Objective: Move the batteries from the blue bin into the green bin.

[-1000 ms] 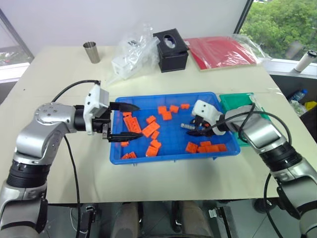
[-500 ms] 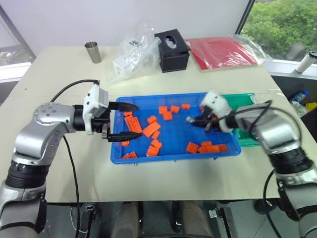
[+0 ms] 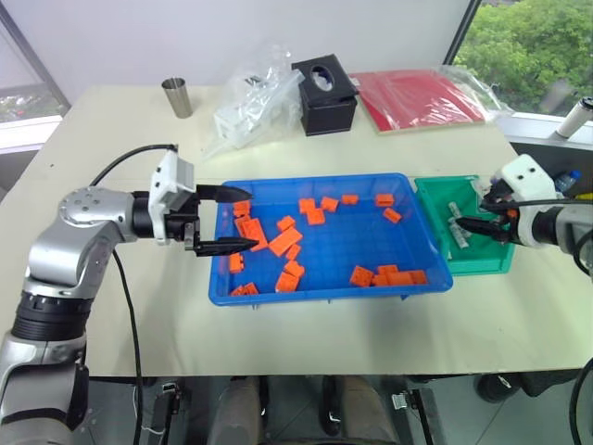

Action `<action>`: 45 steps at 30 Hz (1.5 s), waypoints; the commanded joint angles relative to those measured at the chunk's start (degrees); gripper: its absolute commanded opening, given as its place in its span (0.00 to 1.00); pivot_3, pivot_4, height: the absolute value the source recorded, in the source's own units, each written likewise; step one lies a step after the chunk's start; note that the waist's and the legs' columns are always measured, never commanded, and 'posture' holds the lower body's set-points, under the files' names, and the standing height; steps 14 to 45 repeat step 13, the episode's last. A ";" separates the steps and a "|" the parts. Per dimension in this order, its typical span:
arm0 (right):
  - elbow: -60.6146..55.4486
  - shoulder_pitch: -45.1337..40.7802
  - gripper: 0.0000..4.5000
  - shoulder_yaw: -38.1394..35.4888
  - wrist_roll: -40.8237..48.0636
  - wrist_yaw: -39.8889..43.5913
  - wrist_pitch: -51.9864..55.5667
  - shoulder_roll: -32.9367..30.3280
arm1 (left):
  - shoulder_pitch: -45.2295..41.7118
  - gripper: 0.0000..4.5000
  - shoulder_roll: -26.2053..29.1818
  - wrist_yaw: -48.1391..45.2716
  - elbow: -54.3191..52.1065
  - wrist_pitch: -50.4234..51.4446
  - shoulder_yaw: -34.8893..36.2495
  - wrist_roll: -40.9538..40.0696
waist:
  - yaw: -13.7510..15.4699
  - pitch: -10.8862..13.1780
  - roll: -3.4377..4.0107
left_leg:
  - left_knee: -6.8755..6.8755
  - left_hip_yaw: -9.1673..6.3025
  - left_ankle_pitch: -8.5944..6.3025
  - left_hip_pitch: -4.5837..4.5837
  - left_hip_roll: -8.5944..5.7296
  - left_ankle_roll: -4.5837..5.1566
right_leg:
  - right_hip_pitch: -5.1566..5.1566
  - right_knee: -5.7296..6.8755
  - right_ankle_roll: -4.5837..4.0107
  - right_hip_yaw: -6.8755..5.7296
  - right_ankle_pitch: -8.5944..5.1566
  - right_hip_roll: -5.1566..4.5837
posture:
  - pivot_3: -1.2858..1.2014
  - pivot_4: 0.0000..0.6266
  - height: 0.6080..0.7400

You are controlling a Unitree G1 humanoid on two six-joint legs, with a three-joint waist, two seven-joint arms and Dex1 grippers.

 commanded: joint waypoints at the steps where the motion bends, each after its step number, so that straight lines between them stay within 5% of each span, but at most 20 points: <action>1: 1.10 4.18 0.60 -6.73 2.16 7.98 -14.98 -2.72 | -1.18 1.00 1.38 0.12 1.36 -1.02 2.12 0.67 | 0.05 0.00 0.00 | 0.00 0.00 0.00 0.00 0.00 0.00 | 0.00 0.00 0.01 0.00 0.00 0.00 | 0.52 0.24 0.97; 5: 5.08 11.97 0.60 -15.30 7.15 24.88 -27.14 -7.95 | 0.14 1.00 4.88 -0.01 2.61 0.41 6.17 -0.67 | 0.16 0.02 0.02 | -0.03 -0.02 0.00 -0.02 -0.03 0.00 | 0.02 -0.02 0.07 0.00 -0.03 0.00 | 0.52 0.24 0.97; 11: 15.86 13.05 0.60 -17.18 8.91 34.49 -30.54 -14.00 | 4.73 1.00 10.45 -1.87 4.17 0.51 11.39 -1.11 | -0.40 0.01 0.02 | -0.01 0.04 0.00 0.17 0.06 0.00 | 0.13 -0.01 0.04 -0.01 -0.04 0.00 | 0.52 0.24 0.97; 45: 16.87 12.62 0.60 -16.73 8.94 34.81 -31.01 -13.92 | 5.58 1.00 11.01 -1.94 4.13 0.12 12.11 -0.80 | -0.39 0.01 0.02 | -0.01 0.03 0.00 0.17 0.07 -0.01 | 0.13 -0.02 -0.04 -0.01 -0.09 0.00 | 0.52 0.24 0.97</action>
